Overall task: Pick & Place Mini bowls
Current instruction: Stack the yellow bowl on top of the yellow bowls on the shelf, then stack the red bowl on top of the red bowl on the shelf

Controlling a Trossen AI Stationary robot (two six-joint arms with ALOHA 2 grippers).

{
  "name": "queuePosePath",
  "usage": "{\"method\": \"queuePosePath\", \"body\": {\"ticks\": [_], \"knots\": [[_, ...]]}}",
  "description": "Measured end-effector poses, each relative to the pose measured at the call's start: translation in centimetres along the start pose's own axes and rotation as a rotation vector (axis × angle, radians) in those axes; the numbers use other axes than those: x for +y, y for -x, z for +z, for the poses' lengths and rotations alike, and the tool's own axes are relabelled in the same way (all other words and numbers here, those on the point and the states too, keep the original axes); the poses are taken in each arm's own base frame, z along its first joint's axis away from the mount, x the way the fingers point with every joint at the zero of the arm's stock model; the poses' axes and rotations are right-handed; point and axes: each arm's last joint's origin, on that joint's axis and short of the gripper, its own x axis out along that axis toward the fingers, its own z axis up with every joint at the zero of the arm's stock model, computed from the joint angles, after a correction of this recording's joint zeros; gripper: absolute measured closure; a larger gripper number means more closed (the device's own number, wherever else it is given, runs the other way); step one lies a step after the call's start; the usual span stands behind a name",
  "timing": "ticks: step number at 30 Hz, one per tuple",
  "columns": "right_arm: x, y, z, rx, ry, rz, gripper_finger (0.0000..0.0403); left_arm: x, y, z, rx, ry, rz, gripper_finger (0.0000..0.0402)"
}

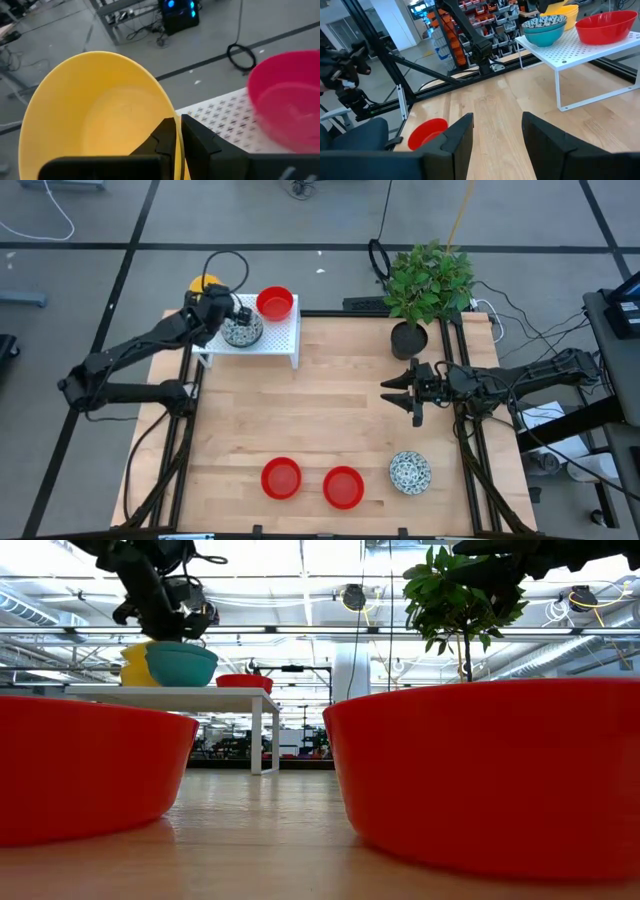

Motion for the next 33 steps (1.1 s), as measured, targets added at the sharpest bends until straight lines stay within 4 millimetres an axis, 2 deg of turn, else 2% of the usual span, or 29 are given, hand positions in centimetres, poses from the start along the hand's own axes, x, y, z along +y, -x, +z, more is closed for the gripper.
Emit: {"method": "queuePosePath", "body": {"ticks": [6,18,21,26,30,33], "knots": [[0.0,0.0,0.0,0.0,0.0,-0.001,0.0248,1.0,-1.0,-0.5,0.081,0.004,0.014,0.0371],[0.0,0.0,0.0,0.0,-0.009,-0.002,0.0248,0.8,-1.5,-0.5,0.096,0.105,-0.042,0.0362],[0.0,0.0,0.0,0.0,-0.031,-0.002,0.0248,0.8,-1.4,-0.5,0.095,0.118,-0.042,0.0333],[0.0,0.0,0.0,0.0,-0.034,-0.001,0.0248,0.7,-1.3,0.1,0.05,0.152,-0.092,0.0259],[0.0,0.0,0.0,0.002,-0.034,-0.001,0.0248,0.6,-0.4,1.5,-0.083,0.232,-0.144,0.0209],[0.0,0.0,-0.1,0.004,-0.033,-0.002,0.0248,0.8,0.6,2.6,-0.192,0.286,-0.182,0.019]]}}
